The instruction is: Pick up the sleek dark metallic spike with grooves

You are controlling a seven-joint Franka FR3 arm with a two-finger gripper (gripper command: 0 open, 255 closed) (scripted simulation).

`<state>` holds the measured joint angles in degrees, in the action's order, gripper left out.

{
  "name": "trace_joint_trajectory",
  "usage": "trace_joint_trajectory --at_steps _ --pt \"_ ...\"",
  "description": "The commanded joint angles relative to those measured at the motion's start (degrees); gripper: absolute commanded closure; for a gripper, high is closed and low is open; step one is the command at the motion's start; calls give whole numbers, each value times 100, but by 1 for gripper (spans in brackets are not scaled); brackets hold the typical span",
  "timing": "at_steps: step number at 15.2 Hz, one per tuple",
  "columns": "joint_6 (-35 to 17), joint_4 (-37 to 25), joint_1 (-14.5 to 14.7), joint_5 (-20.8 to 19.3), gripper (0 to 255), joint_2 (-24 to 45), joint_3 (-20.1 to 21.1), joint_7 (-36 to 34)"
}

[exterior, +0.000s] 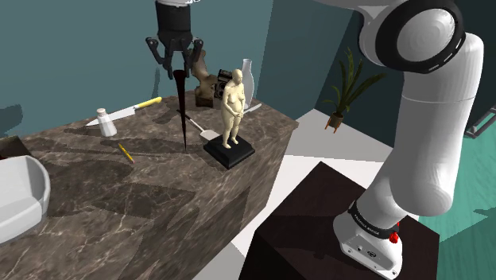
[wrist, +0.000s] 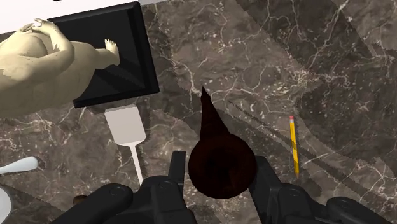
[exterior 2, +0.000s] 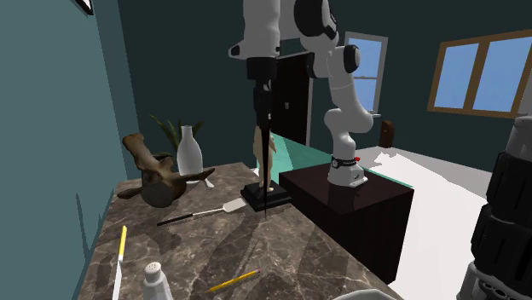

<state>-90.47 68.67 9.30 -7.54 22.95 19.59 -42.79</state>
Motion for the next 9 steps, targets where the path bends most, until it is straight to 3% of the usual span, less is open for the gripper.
trace_joint_trajectory --at_steps 1,7,9 --pt "197 -261 32 -20 255 68 -1 4" --pt "833 -1171 173 -110 255 344 -8 5" --pt "850 -1197 178 -112 255 352 -8 5"
